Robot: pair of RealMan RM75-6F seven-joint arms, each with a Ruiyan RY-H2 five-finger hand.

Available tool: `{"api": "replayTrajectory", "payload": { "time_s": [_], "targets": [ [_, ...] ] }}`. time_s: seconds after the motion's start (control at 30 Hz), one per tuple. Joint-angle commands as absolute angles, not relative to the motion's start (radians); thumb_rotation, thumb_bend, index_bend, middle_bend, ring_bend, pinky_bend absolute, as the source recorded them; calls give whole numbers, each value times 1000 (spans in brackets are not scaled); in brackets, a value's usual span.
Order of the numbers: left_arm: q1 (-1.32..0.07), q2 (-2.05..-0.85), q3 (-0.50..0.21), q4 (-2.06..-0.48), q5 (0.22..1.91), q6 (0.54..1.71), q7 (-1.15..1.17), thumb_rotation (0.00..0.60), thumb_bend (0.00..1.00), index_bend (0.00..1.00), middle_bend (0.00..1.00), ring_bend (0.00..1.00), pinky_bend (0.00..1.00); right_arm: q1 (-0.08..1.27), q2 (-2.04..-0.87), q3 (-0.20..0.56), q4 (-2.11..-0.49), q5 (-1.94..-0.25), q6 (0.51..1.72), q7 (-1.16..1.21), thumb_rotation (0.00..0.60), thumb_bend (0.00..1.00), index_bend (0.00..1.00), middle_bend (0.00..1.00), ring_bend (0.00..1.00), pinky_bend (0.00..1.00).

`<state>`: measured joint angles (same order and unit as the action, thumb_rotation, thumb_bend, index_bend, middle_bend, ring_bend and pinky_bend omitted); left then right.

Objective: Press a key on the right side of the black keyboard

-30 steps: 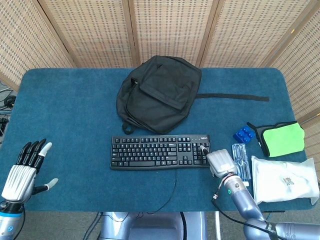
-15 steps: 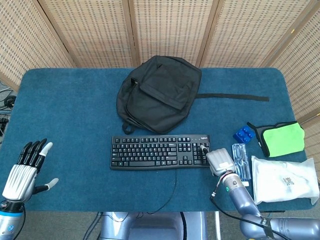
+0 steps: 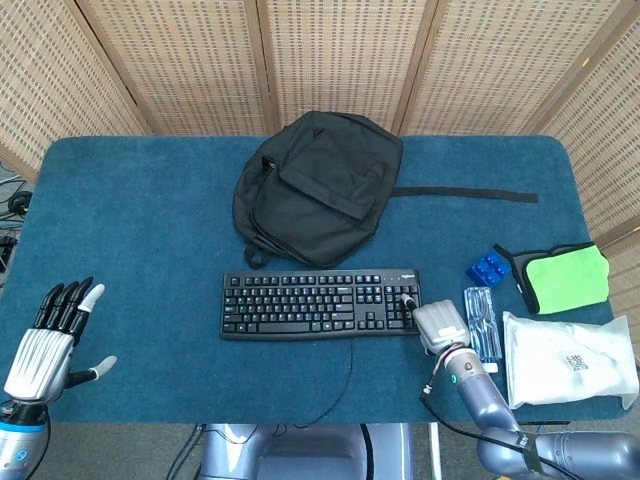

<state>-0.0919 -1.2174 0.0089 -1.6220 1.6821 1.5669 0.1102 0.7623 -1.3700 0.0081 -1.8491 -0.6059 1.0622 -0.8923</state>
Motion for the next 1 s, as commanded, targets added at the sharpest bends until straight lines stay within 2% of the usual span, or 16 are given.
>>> {"api": "replayTrajectory", "payload": {
  "time_s": [0.03,1.0],
  "targets": [
    [-92,-1218,9,-1623,1683,1567,111,600,0,0,0,0,0,767,-1372,6,-1853,-609,1065,-890,600,553,66,750,655,485],
    [-92,-1218,10,-1622,1683,1569,111,600,0,0,0,0,0,799,-1393,-28,-1813,-584,1054,-853,600,554,66,750,655,485]
  ]
}}
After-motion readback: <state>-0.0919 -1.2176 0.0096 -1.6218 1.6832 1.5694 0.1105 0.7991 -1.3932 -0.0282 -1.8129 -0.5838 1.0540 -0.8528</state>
